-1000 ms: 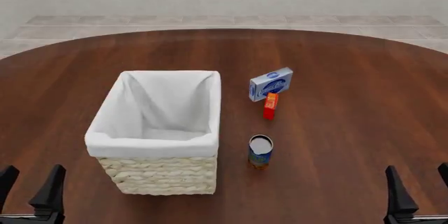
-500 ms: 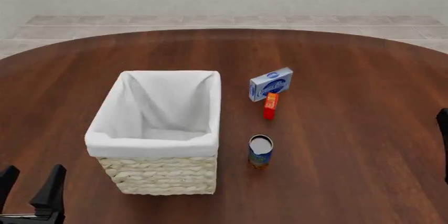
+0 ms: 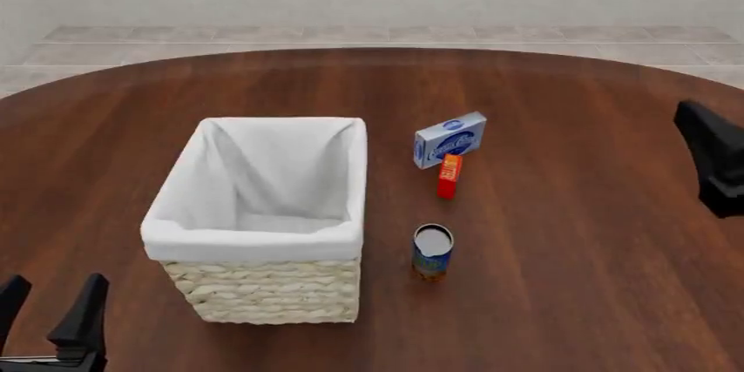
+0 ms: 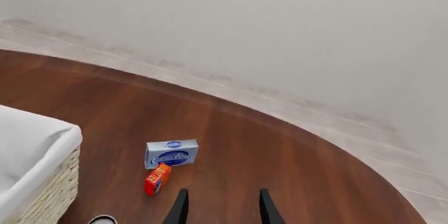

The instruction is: Pick up the alphabet soup and put it in the basket.

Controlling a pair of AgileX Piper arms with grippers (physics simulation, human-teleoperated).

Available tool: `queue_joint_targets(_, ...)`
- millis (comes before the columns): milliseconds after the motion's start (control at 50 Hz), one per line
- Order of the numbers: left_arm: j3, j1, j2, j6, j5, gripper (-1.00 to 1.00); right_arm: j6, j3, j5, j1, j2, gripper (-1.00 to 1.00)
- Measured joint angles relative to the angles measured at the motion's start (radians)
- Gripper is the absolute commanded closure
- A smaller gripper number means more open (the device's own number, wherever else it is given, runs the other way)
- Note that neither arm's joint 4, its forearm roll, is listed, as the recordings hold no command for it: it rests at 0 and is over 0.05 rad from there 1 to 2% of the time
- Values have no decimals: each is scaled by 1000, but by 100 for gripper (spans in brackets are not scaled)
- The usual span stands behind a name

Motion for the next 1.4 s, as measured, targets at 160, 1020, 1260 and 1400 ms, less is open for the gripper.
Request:
queue_joint_targets(160,0,2,-5,0,2,-100,-14,-52,-3,62,110,-100)
queue_joint_targets(1020,0,11,-15,2,6,-100,-1,-237,8,352,458,-100)
queue_joint_targets(1260,0,14,-17,1,7,-100,-13,-229,-17,399,528,-100)
queue_joint_targets(1400,0,16,-16,1,7,-100,-27,-207,-43,410,567,-100)
